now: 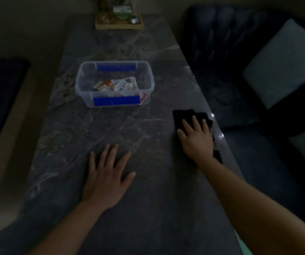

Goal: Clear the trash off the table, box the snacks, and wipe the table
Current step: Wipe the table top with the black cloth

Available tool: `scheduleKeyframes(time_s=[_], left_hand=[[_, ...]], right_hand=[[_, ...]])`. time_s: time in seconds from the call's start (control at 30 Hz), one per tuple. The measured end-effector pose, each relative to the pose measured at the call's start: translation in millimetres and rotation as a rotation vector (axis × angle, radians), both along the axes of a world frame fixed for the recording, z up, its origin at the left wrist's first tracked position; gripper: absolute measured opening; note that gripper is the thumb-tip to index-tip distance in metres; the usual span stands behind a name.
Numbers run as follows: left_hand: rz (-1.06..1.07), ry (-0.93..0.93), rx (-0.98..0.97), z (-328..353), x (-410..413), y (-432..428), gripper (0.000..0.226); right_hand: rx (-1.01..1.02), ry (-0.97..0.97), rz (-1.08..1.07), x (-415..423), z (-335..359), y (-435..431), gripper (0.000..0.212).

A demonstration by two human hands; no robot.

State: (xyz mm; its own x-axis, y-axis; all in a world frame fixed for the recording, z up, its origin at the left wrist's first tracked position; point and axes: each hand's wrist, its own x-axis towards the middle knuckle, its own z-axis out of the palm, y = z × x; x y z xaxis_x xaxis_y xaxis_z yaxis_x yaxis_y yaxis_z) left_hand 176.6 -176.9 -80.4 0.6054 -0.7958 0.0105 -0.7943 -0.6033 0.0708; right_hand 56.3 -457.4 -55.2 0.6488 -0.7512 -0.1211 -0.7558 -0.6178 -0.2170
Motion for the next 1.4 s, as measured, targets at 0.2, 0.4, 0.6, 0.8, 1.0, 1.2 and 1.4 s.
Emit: scheduleKeyframes(time_s=[0.2,0.4,0.6,0.8,1.0,1.2,1.4], left_hand=[[-0.008,0.010,0.006,2,-1,0,0.068],[-0.008,0.015,-0.004,1,1,-2,0.067],[-0.008,0.013,0.003,0,1,1,0.068],[-0.009,0.048,0.027,4,0,-2,0.070],[-0.057,0.058,0.102,12,-5,-11,0.073],[-0.214,0.118,0.099,5,-46,-16,0.064],[-0.173,0.194,0.049,25,-59,-1,0.060]], right_hand=[[-0.112,-0.031,0.520,-48,-18,102,0.053],[-0.046,0.104,0.071,-37,2,-7,0.063],[-0.111,0.014,0.371,-37,-21,119,0.057],[-0.166,0.095,0.262,-172,10,72,0.057],[-0.046,0.140,0.098,-199,-4,159,0.057],[-0.111,0.056,0.384,-231,-2,157,0.053],[-0.032,-0.099,0.029,-220,-10,186,0.049]])
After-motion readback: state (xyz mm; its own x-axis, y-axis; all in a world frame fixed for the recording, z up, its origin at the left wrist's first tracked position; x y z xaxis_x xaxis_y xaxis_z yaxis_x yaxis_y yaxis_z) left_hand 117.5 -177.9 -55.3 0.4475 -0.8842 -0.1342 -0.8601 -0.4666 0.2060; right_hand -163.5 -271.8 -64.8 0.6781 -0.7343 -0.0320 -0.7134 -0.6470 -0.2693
